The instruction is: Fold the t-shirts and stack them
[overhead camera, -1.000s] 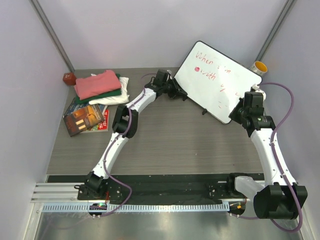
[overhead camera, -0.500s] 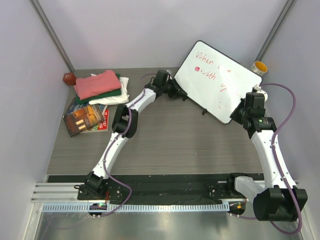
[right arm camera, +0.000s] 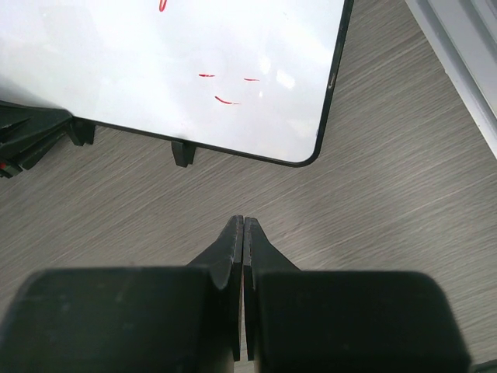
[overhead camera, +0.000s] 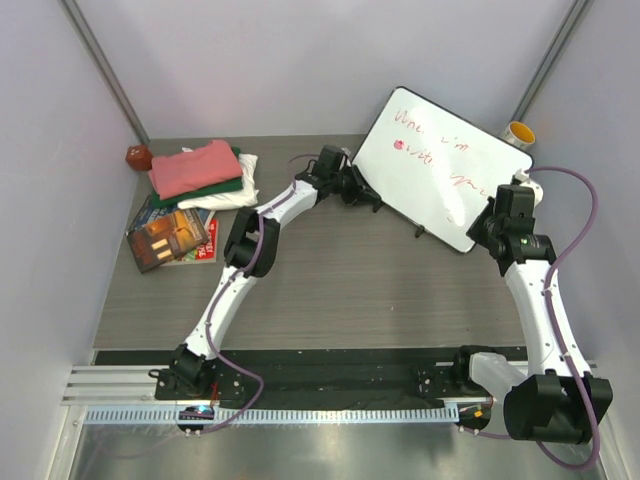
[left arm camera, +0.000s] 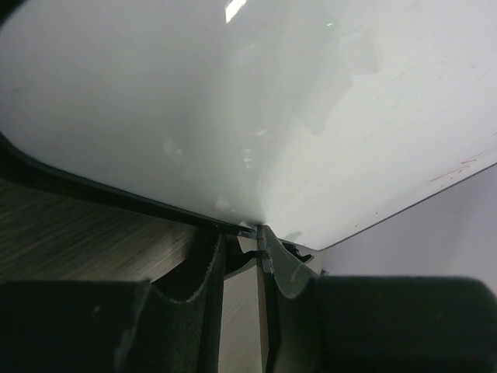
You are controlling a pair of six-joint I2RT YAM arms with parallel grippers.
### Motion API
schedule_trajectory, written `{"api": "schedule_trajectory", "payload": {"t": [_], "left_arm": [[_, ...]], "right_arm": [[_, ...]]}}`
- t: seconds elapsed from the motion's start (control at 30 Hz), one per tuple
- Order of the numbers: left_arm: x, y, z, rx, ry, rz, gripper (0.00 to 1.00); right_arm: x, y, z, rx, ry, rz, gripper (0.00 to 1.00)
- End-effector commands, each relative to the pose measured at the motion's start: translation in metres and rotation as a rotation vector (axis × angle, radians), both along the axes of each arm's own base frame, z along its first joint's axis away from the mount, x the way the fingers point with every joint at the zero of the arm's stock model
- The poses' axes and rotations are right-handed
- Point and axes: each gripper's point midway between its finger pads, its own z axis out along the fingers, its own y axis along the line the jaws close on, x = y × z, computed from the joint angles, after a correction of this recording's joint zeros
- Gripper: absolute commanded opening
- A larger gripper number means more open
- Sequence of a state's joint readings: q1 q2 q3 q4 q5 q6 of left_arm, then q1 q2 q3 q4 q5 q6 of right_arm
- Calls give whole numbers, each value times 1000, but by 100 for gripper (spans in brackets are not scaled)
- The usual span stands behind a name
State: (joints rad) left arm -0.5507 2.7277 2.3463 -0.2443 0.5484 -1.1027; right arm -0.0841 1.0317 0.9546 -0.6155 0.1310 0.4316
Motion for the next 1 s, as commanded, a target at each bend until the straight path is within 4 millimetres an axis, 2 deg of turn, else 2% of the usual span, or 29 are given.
{"api": "schedule_trajectory", "payload": {"t": [0.0,0.23,0.43,0.5,0.63,0.97], "left_arm": [[-92,-26,-46,84,225,-181,14],[-101,-29,-49,88,245,-192,13],[-108,-34,-43,76,249,-203,13],[-116,-31,-46,85,273,-206,13],[-122,-35,-36,77,268,-218,13],[-136,-30,-34,89,303,-220,12]], "right_arm": [[2,-10,18,-34,-48,-28,3],[2,-14,21,-54,-54,-38,3],[0,-16,22,-61,-51,-49,3],[0,-17,23,-61,-54,-49,3],[-1,-17,24,-63,-59,-51,3],[1,-18,26,-65,-59,-51,3]]}}
